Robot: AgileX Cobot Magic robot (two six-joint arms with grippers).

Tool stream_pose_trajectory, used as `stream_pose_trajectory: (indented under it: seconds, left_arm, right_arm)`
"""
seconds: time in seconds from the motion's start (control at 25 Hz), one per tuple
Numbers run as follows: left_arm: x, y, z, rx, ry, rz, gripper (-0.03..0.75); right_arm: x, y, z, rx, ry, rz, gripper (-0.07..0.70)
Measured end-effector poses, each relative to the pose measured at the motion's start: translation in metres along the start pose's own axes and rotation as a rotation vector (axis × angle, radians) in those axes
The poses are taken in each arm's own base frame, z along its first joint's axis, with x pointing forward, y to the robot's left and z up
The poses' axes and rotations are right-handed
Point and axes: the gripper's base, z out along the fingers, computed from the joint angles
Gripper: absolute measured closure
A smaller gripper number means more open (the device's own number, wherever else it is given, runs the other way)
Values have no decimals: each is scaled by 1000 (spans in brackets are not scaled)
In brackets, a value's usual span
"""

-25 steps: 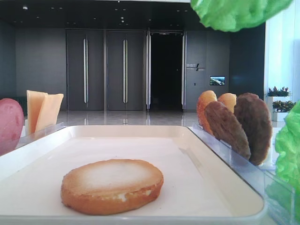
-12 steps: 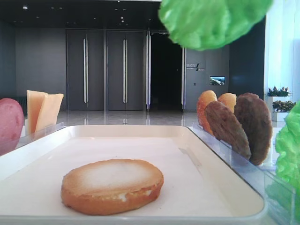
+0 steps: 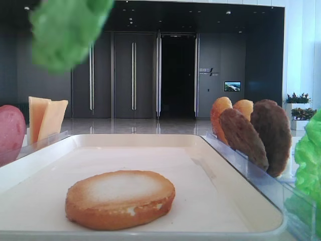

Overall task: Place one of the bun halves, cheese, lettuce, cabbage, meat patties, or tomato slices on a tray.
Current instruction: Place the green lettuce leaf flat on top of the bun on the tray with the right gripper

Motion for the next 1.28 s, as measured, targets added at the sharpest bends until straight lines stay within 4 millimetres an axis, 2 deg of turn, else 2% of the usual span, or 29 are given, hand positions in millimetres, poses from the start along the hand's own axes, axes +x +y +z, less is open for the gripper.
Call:
stream_pose_trajectory:
  seconds: [0.28,0.56,0.72,1.08,1.28]
  left_arm:
    - [0,0,0,0,0,0,433]
    - [0,0,0,0,0,0,433]
    - [0,0,0,0,0,0,433]
    - [0,0,0,0,0,0,433]
    - [0,0,0,0,0,0,433]
  right_arm:
    - [7,-31,18,-151,-28,83,595]
    - [11,-44,27,-262,-109,123,595]
    - [6,-51,32,-298,-157,137,595]
    - [-5,-83,74,-336,-121,188,595]
    - [-10,-104,86,-331,-122,216,595]
